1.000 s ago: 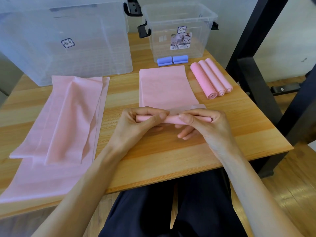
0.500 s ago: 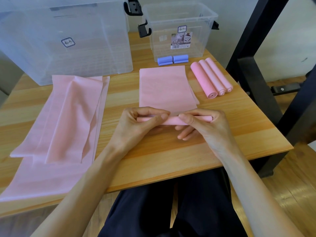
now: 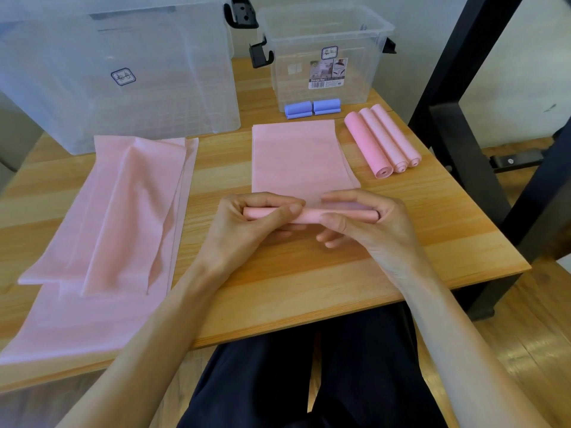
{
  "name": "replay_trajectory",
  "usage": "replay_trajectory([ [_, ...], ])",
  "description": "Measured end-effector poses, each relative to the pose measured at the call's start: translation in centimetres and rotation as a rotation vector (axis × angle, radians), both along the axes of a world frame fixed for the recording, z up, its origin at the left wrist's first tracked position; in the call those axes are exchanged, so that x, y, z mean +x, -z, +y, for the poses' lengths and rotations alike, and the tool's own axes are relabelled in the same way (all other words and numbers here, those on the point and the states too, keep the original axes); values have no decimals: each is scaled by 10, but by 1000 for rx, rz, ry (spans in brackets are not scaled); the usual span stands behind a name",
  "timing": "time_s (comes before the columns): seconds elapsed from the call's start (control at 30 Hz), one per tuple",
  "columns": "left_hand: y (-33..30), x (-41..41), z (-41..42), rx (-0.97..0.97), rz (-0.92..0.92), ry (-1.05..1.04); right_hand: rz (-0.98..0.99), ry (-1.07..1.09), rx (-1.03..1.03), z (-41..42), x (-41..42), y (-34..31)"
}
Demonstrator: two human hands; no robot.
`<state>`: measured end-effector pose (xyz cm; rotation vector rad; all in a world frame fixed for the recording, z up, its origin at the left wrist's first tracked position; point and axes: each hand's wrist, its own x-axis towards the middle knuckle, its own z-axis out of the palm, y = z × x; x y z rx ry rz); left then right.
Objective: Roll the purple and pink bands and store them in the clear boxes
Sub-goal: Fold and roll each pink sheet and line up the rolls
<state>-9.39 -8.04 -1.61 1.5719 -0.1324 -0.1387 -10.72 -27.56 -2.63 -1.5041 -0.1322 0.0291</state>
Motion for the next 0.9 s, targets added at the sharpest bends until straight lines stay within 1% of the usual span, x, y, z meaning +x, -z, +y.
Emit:
replay_trajectory([
  [0.13,0,1,-1,5,41,18,-21,16,-5,0,0,2],
  [0.23,0,1,0,29,11,24,-4,48,0,1,0,2],
  [0.4,-3,-1,1,71,-40,52,12,43,-8,0,1,1],
  [0.6,0,0,1,15,44,14,-21,5,-28,1,0,1],
  [0.83,-1,1,1,101,-51,4,4,42,-16,0,-1,1],
  [0.9,-1,1,1,81,-40,-4,4,33,-8,1,0,1],
])
